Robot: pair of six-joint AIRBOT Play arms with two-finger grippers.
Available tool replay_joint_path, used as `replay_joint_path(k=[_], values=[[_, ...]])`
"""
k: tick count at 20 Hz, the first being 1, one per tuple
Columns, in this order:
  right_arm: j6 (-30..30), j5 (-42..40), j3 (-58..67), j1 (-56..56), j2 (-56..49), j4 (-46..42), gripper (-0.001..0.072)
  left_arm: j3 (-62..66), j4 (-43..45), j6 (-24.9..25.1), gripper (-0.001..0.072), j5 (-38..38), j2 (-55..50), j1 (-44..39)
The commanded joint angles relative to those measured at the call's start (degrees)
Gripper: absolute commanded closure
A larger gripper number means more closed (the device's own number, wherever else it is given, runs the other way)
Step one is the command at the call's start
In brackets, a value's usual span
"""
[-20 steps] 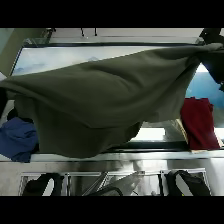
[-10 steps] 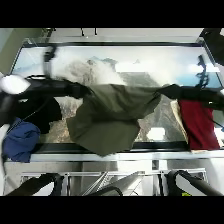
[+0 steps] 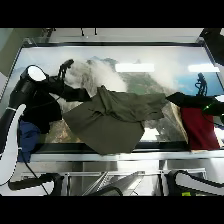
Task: Fold the shirts.
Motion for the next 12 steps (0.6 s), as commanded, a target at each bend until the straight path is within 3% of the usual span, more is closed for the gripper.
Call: replay_joint_path(k=[1, 7, 12], values=[[1.1, 1.7, -0.1, -4.5, -0.6, -6.1, 0.0053, -15.5, 2.0, -4.9, 0.0040, -3.9, 8.0, -1.7], [1.6, 1.7, -0.1, -3.8, -5.5, -6.8, 0.0072, -47.6, -0.3, -16.2, 0.0040, 7.1, 25.8, -18.9], [1.5, 2.2, -0.1, 0.5, -9.7, -6.1, 0.0072, -57.2, -11.3, -18.4, 0.0040, 31.9, 30.6, -30.0]])
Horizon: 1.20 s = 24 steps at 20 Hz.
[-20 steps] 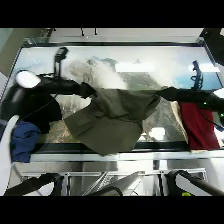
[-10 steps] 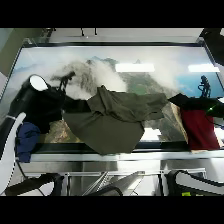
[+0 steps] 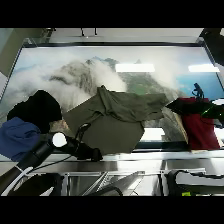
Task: Fold the shirts.
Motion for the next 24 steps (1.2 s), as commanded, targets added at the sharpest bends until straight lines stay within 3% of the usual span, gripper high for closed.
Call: replay_joint_path(k=[1, 4, 8, 9, 12, 13, 15, 16, 22, 24], values=[[-0.2, -0.6, 0.0, 3.4, -2.6, 0.0, 0.0072, -5.9, -5.2, -2.6, 0.0040, 17.8, 1.7, -5.5], [-0.4, -4.7, 0.0, 5.9, -4.6, 0.3, 0.0072, -5.8, -5.2, -2.4, 0.0040, 24.6, -3.9, -5.2], [-2.3, -5.5, 0.1, 6.3, -6.5, 4.2, 0.0072, -2.4, -5.0, -0.1, 0.0041, 26.7, -11.8, -5.2], [-3.0, -6.4, 0.1, 6.3, -6.9, 5.9, 0.0072, -0.5, -5.0, 1.0, 0.0074, 26.7, -13.2, -5.2], [-5.2, -9.8, 0.2, 6.3, -7.2, 8.6, 0.0072, 6.3, -2.3, 4.4, 0.0670, 24.2, -16.5, -5.2], [-5.3, -11.0, 0.4, 6.3, -7.4, 8.8, 0.0077, 8.5, 0.2, 4.3, 0.0692, 22.3, -17.1, -5.2], [-5.3, -11.5, 1.2, 6.2, -7.8, 9.0, 0.0332, 12.9, 3.8, 4.1, 0.0692, 17.3, -17.5, -4.0], [-5.3, -11.5, 1.5, 6.3, -7.9, 9.4, 0.0364, 15.1, 4.6, 4.2, 0.0692, 14.3, -17.4, -2.6], [-8.1, -13.0, 1.6, 6.3, -7.9, 14.5, 0.0365, 24.4, 15.2, 4.1, 0.0692, 0.8, -14.5, 10.3], [-8.1, -12.9, 1.6, 6.6, -8.5, 16.2, 0.0365, 25.2, 15.1, 6.6, 0.0692, -2.3, -13.5, 15.8]])
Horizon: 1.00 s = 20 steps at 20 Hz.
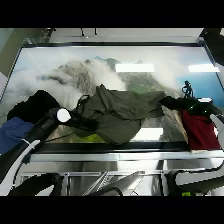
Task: Fold the shirts.
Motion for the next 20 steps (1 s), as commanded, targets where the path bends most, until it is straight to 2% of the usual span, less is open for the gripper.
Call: replay_joint_path(k=[1, 3, 5, 6, 7, 11, 15, 20], values=[[-0.6, -0.6, 0.1, 1.0, -1.1, 2.7, 0.0365, 2.5, 2.1, 4.9, 0.0692, -8.6, 1.4, 8.5], [-0.6, -0.7, 0.1, 2.9, -2.8, 2.7, 0.0365, 2.4, 2.3, 6.4, 0.0692, -12.0, 1.4, 10.5], [-0.7, -1.5, 0.1, 4.9, -4.3, 3.0, 0.0374, 2.4, 2.3, 7.2, 0.0692, -12.4, 1.4, 11.9], [-2.0, -1.0, 0.2, 5.6, -4.5, 3.6, 0.0549, 2.4, 2.3, 7.2, 0.0692, -12.2, 1.4, 12.5], [-3.1, 0.9, 0.6, 6.1, -4.2, 4.3, 0.0689, 2.4, 2.3, 7.3, 0.0692, -12.2, 1.4, 13.3], [-3.1, 9.0, 5.4, 4.5, 0.7, 5.9, 0.0690, 2.6, 2.3, 9.8, 0.0692, -14.1, 1.4, 17.7], [-2.7, 9.5, 8.6, -1.1, 13.2, 5.9, 0.0690, 7.8, 2.3, 10.8, 0.0692, -19.9, 3.3, 21.9], [-2.7, 7.7, 8.7, -6.5, 32.0, 5.9, 0.0690, 23.0, 1.9, 10.8, 0.0692, -20.6, 13.0, 22.0]])
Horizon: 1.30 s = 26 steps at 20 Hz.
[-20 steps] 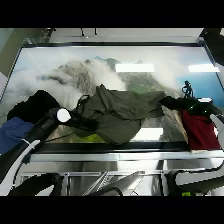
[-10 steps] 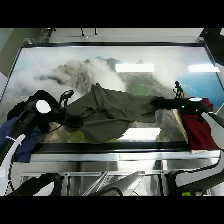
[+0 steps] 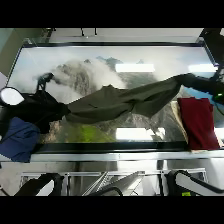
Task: Fold the shirts.
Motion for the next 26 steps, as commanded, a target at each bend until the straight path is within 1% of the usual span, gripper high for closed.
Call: replay_joint_path(k=[1, 3, 5, 7, 9, 11, 12, 13, 15, 16, 17, 18, 20, 21, 22, 24, 26], values=[[0.0, -1.8, 0.5, -3.2, 13.6, 0.1, 0.0690, 11.1, -0.3, 0.3, 0.0692, -0.8, 6.4, 0.5], [0.0, -2.9, 0.5, -3.2, 19.9, 0.2, 0.0691, 17.8, -0.3, 0.3, 0.0692, -0.9, 8.9, 0.5], [0.0, -3.6, 0.5, -3.2, 24.9, 2.2, 0.0690, 23.6, -0.3, 0.3, 0.0692, -1.0, 10.3, 0.5], [-0.7, -8.5, 1.9, -3.2, 30.2, 2.7, 0.0690, 28.9, -0.1, 1.1, 0.0692, -0.9, 10.7, 0.5], [-2.7, -14.0, 5.6, -3.3, 33.7, 2.2, 0.0690, 34.6, 0.1, 1.2, 0.0692, -0.7, 10.5, 0.5], [-1.6, -16.4, 9.8, -3.4, 34.2, -3.0, 0.0691, 38.2, 1.0, 1.4, 0.0692, -0.2, 10.4, 0.7], [2.8, -15.9, 10.3, -3.7, 33.2, -5.7, 0.0691, 38.8, 1.7, 1.2, 0.0693, -1.1, 9.7, 1.4], [7.7, -12.7, 10.3, -4.0, 31.5, -7.8, 0.0691, 39.1, 1.0, 1.1, 0.0693, -3.6, 8.6, 2.3], [15.3, -2.5, 10.3, -4.2, 25.3, -8.9, 0.0691, 39.0, -3.7, 1.1, 0.0692, -9.4, 4.9, 3.1], [18.9, 1.4, 10.3, -4.2, 21.8, -9.0, 0.0691, 39.0, -4.5, 1.0, 0.0693, -9.6, 2.9, 3.1], [21.4, 5.1, 10.3, -4.2, 18.5, -8.9, 0.0691, 39.0, -5.3, -0.4, 0.0692, -10.0, 1.0, 3.1], [23.8, 8.0, 10.3, -4.2, 16.2, -8.9, 0.0691, 39.0, -7.9, -0.8, 0.0692, -11.5, -0.6, 3.1], [24.3, 12.0, 10.3, -4.2, 14.2, -7.0, 0.0691, 39.0, -14.6, -0.8, 0.0693, -15.1, -2.7, 3.0], [23.9, 12.3, 10.4, -4.2, 14.7, -5.2, 0.0691, 39.1, -17.6, -0.2, 0.0692, -15.5, -2.6, 3.0], [23.3, 12.0, 10.6, -4.2, 16.4, -4.1, 0.0691, 39.1, -19.9, 1.0, 0.0692, -15.0, -1.6, 3.0], [22.7, 10.3, 12.0, -4.2, 20.6, -4.0, 0.0691, 39.1, -20.9, 2.9, 0.0693, -13.4, 2.6, 3.5], [20.4, 5.5, 13.7, -4.2, 25.6, -4.1, 0.0691, 39.1, -20.8, 4.7, 0.0692, -12.0, 7.7, 5.4]])
